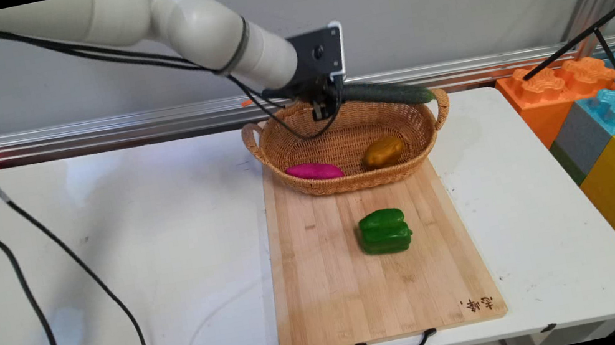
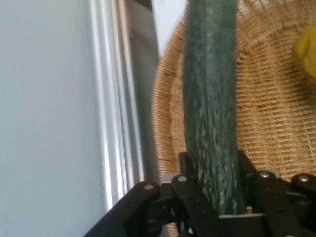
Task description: Place the picked object on the cutting board
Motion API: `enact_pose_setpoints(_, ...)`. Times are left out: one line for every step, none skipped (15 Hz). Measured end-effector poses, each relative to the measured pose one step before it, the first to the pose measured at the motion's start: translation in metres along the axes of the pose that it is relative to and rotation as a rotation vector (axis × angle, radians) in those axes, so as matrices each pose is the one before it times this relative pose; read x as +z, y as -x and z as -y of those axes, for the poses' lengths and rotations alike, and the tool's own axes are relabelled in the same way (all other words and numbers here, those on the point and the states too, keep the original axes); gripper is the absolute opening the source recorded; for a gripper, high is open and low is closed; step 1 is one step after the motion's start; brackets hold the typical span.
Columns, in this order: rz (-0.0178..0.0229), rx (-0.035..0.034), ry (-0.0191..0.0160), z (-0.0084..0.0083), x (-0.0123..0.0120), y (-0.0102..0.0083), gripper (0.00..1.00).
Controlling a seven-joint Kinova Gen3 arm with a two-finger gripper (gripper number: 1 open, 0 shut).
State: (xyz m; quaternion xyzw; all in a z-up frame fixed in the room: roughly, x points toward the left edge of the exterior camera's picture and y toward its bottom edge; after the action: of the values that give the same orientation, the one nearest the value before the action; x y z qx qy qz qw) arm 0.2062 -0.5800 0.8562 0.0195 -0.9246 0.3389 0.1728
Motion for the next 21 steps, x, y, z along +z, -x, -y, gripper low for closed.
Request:
enact_pose_setpoints(-0.00210, -0.00413, -0.01033, 0.00163, -0.00767, -0.00404, 0.00)
enact_pose_setpoints(-0.00227, -0.00287, -0.00914, 0.00132, -0.00772, -0.00412, 0.00)
enact_pose_setpoints(-0.00226, -0.00496, -0.00571, 0.00067, -0.00783, -0.00441, 0.00)
enact_pose_setpoints(-0.00241, -0.00395, -0.00278, -0.00013, -0.00641, -0.00354, 0.00)
enact_pose_setpoints(-0.00269, -0.00758, 0.00014, -0.00113, -0.00942, -0.00509, 0.00)
enact_pose_setpoints(-0.00164, -0.00573, 0.00350, -0.00182, -0.00640, -0.00355, 0.00)
enact_pose_setpoints(-0.00212, -0.01027, 0.00803, -0.00384, -0.01086, -0.00556, 0.00)
enact_pose_setpoints(-0.00107, -0.00879, 0.00928, -0.00415, -0.00876, -0.00425, 0.00)
enact_pose_setpoints(0.00057, -0.01360, 0.01533, -0.00596, -0.00956, -0.00382, 0.00)
enact_pose_setpoints(0.00280, -0.01539, 0.01914, -0.00708, -0.00852, -0.00238, 0.00)
enact_pose_setpoints(0.00322, -0.00932, 0.01393, -0.00484, -0.00412, -0.00055, 0.00)
enact_pose_setpoints(0.00486, -0.01183, 0.01895, -0.00630, -0.00454, -0.00001, 0.00)
enact_pose_setpoints(0.00546, -0.00953, 0.01725, -0.00571, -0.00294, 0.00090, 0.00)
enact_pose_setpoints(0.00900, -0.01337, 0.02459, -0.00850, -0.00354, 0.00225, 0.00)
enact_pose_setpoints(0.00811, -0.01073, 0.02052, -0.00695, -0.00177, 0.00257, 0.00)
enact_pose_setpoints(0.00884, -0.00883, 0.01899, -0.00672, -0.00081, 0.00298, 0.00)
enact_pose_setpoints(0.00726, -0.00671, 0.01326, -0.00481, -0.00010, 0.00255, 0.00)
enact_pose_setpoints(0.01351, -0.00989, 0.01918, -0.00693, 0.00079, 0.00489, 0.00)
enact_pose_setpoints(0.00986, -0.00787, 0.01084, -0.00403, 0.00075, 0.00393, 0.00)
enact_pose_setpoints(0.01502, -0.01325, 0.01537, -0.00573, 0.00135, 0.00601, 0.00)
enact_pose_setpoints(0.01233, -0.01170, 0.01248, -0.00465, 0.00148, 0.00484, 0.00)
